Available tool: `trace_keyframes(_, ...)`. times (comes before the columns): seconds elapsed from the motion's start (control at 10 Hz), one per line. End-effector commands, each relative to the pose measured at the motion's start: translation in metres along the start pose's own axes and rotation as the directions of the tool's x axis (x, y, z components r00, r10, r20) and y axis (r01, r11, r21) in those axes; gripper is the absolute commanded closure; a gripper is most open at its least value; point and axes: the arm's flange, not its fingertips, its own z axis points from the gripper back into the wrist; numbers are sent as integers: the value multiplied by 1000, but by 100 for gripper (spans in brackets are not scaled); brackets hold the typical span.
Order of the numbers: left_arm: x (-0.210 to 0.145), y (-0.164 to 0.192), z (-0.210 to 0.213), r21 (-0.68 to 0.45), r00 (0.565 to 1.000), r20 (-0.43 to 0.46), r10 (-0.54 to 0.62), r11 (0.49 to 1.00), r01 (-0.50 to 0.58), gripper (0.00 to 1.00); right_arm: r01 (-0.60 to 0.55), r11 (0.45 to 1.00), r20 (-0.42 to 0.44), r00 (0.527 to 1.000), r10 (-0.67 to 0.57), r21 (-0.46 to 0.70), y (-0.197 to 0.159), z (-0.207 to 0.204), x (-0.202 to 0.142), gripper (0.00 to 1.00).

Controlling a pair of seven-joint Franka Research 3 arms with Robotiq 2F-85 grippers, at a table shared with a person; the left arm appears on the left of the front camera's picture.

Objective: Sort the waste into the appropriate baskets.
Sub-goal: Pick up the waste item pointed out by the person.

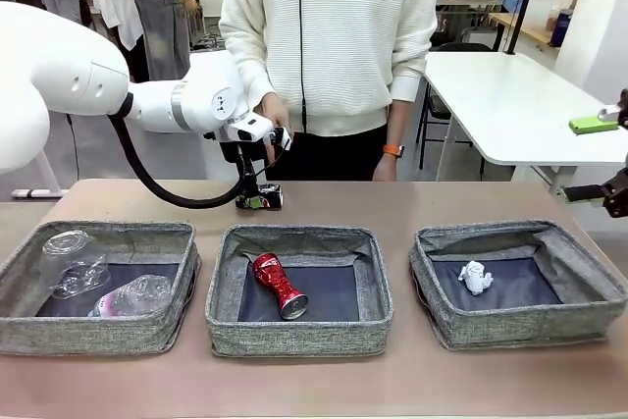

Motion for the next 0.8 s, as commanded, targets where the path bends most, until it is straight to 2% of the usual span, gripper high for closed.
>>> trace_keyframes(0.0, -1, 5, 4, -19, 1000, 4, 1, 1000, -1, 100, -14, 1000, 0, 1000, 14, 21, 2, -2, 1, 0)
trace_keyframes(0.2, -1, 5, 2, -32, 1000, -6, -4, 999, 4, 100, -14, 1000, 0, 1000, 14, 21, 2, -2, 1, 0)
trace_keyframes(0.3, -1, 4, 2, -36, 1000, -7, -4, 999, 4, 88, -14, 1000, 0, 1000, 14, 21, 2, -2, 1, 0)
trace_keyframes(0.4, -1, 3, 3, -35, 1000, -7, -4, 999, 4, 97, -14, 1000, 0, 1000, 14, 21, 2, -2, 1, 0)
trace_keyframes(0.6, -5, -3, 11, -51, 1000, -12, 5, 999, -6, 100, -14, 1000, 0, 1000, 14, 21, 2, -2, 1, 0)
trace_keyframes(0.7, -11, -11, 27, -85, 1000, -15, -1, 996, 0, 100, -14, 1000, 0, 1000, 14, 21, 2, -2, 1, 0)
